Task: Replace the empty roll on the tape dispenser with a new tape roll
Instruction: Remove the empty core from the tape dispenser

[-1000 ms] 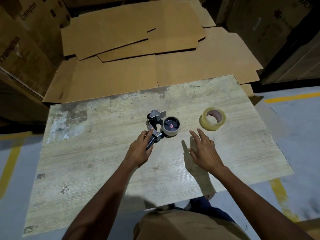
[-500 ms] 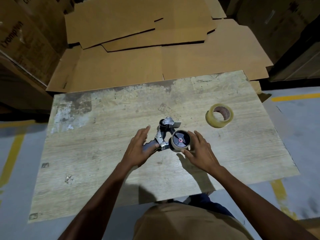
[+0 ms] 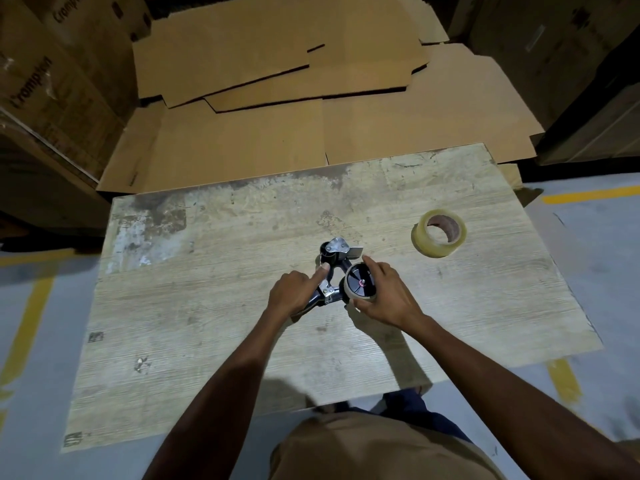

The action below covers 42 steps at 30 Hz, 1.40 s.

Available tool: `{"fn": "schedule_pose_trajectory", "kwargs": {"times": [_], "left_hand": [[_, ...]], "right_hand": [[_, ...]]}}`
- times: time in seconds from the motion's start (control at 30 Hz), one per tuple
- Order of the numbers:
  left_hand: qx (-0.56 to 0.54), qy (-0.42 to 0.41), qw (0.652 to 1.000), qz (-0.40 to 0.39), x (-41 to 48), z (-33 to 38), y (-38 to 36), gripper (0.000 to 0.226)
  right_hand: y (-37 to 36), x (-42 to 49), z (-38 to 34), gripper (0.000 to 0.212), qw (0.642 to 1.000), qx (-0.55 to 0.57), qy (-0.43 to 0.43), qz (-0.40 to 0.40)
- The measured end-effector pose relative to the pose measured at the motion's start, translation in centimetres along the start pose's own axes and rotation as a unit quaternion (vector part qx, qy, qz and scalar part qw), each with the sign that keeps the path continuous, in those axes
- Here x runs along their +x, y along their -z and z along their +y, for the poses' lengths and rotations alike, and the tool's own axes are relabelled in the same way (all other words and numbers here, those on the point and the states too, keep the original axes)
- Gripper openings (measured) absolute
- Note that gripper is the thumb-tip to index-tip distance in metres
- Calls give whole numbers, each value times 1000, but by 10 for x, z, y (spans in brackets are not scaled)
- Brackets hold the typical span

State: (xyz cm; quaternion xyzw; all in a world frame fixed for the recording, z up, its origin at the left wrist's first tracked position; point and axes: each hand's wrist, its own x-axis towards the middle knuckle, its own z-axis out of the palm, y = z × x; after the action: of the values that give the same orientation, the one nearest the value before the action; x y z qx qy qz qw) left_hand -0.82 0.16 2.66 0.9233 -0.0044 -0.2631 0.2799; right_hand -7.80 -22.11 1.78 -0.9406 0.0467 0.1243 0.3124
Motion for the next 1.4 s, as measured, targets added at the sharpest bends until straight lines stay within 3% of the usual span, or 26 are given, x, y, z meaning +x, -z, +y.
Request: {"fn": "schedule_pose_trajectory", "kwargs": {"times": [0.17, 0.3, 0.43, 0.6, 0.77, 0.87, 1.0, 1.07, 1.23, 1.4], "left_hand": [[110, -89, 986, 87, -12, 24, 25, 74], [192, -158, 963, 108, -21, 63, 65, 57], [64, -181, 979, 67, -27, 89, 104, 32], [-79, -194, 975, 70, -38, 103, 119, 29], [-106, -212, 968, 79, -45, 111, 118, 27], [-76, -218, 971, 60, -41, 105, 120, 26], [-2, -207, 978, 23, -21, 84, 112, 43], [17, -188, 982, 10, -9, 73, 104, 34], [-30, -159, 986, -45, 9, 37, 66, 36], [-63, -165, 983, -42, 13, -2, 22, 28]], "right_hand": [[4, 2, 2, 105, 992, 91, -32, 79], [15, 3, 5, 101, 982, 120, 4, 144], [25, 7, 2, 96, 960, 185, 29, 207], [31, 9, 1, 94, 941, 224, 28, 251], [34, 10, 3, 93, 935, 228, 30, 270], [39, 8, 7, 92, 940, 207, 44, 268], [45, 7, 10, 89, 956, 138, 66, 251], [50, 8, 8, 89, 966, 97, 70, 228], [60, 13, 9, 94, 988, -12, 61, 140], [45, 8, 14, 96, 996, -55, 25, 67]]}}
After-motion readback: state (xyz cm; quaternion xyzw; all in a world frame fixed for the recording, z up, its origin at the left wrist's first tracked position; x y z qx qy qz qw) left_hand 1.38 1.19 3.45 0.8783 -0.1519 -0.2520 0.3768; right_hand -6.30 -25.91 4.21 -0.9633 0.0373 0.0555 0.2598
